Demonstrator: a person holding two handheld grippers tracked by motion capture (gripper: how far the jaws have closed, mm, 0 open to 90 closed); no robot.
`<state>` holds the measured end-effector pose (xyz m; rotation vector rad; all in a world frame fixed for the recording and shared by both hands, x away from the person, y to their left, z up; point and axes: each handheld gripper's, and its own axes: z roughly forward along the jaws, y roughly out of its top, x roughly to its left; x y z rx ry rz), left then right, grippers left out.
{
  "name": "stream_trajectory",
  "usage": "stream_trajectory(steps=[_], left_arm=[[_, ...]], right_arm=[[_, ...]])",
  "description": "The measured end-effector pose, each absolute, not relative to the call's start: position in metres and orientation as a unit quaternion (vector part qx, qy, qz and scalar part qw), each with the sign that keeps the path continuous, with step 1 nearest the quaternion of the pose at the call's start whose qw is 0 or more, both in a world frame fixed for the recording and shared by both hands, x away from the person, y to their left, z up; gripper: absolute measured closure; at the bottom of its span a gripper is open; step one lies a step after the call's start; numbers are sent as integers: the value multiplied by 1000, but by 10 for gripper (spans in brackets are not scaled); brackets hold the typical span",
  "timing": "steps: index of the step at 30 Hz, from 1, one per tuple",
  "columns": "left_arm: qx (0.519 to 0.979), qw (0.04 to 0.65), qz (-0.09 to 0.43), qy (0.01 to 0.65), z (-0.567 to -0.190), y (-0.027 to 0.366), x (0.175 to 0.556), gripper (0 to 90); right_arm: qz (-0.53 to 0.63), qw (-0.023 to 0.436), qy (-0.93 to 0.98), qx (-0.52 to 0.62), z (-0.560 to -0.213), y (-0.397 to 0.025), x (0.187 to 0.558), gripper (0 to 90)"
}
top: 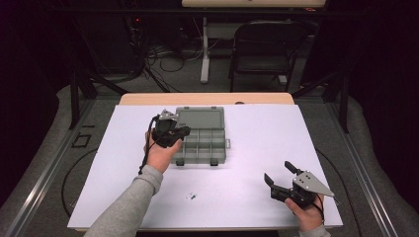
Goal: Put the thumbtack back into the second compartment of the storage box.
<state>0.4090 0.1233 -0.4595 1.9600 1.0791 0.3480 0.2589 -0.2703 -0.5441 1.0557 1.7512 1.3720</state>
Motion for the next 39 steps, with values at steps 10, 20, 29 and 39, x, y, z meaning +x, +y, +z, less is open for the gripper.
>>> stream_trajectory(steps=[10,20,29,39], left_arm=[[785,401,139,452,-470,117,432,854],[785,382,124,471,-487,115,446,854],[789,366,114,481,-500,111,453,853],[790,359,106,486,-510,107,457,851]], right_arm=[[526,333,670,404,-544,-270,259,154],[527,333,670,403,-545,-271,260,154],[527,333,670,402,-545,-271,260,154],[527,333,671,402,-545,-270,260,154]])
